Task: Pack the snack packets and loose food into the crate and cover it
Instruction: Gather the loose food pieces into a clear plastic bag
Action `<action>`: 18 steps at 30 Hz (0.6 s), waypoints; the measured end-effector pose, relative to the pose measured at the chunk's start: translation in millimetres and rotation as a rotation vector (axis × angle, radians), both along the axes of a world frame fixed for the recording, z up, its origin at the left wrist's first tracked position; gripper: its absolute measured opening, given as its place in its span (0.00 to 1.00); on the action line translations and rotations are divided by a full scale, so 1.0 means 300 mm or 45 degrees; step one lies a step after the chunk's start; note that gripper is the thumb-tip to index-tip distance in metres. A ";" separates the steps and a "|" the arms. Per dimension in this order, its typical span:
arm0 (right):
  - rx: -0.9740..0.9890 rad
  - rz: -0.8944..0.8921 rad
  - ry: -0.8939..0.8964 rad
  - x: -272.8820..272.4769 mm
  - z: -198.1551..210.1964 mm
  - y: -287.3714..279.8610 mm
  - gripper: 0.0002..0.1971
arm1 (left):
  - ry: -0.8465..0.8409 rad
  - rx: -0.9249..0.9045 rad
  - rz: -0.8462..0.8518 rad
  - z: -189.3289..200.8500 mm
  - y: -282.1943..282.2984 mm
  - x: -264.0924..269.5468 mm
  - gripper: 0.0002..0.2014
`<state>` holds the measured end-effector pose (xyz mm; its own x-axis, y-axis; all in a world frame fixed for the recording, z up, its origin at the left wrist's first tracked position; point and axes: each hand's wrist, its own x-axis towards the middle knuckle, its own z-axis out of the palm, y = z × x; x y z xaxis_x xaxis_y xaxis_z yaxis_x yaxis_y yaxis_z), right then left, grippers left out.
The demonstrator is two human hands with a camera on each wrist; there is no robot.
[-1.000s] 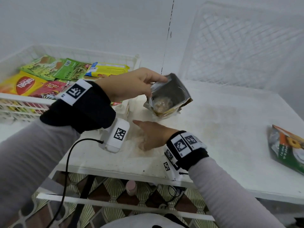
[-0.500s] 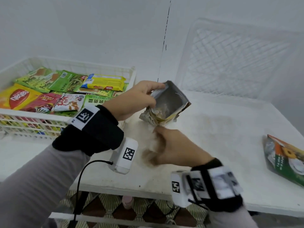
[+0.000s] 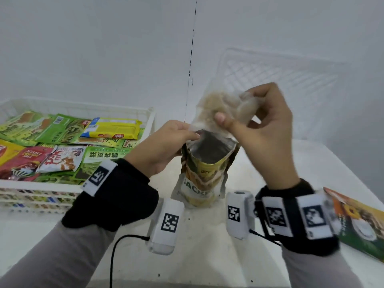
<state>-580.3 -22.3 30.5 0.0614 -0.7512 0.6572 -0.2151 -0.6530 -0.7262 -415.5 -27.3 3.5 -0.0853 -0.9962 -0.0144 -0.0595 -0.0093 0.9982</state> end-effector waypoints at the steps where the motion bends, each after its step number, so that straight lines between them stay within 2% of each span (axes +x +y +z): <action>1: 0.013 -0.035 0.016 0.018 -0.020 -0.018 0.19 | 0.022 -0.027 0.006 -0.011 -0.002 -0.005 0.11; 6: 0.043 -0.085 0.162 0.030 -0.084 -0.081 0.15 | 0.196 -0.171 0.141 -0.076 0.001 -0.011 0.11; 8: 0.063 -0.079 0.229 0.014 -0.087 -0.094 0.13 | 0.288 -0.191 0.096 -0.099 -0.002 0.000 0.13; 9: 0.073 -0.068 0.273 0.005 -0.087 -0.100 0.12 | 0.315 -0.183 0.033 -0.107 -0.002 0.007 0.18; 12: 0.126 -0.002 0.421 -0.011 -0.087 -0.113 0.08 | 0.310 -0.138 -0.132 -0.137 -0.004 0.024 0.48; 14: 0.100 -0.037 0.529 -0.014 -0.089 -0.119 0.07 | 0.276 -0.114 -0.136 -0.168 -0.005 0.018 0.59; 16: 0.049 -0.094 0.659 -0.016 -0.092 -0.124 0.09 | 0.258 -0.113 -0.129 -0.194 -0.007 0.007 0.59; 18: 0.021 -0.054 0.826 -0.019 -0.083 -0.123 0.12 | 0.221 -0.176 -0.173 -0.215 -0.016 -0.003 0.48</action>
<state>-585.9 -59.3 5.7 0.4119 -0.7713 0.4853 -0.6386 -0.6242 -0.4500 -416.3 -32.2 -61.1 -0.2079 -0.9670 0.1474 0.1214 0.1240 0.9848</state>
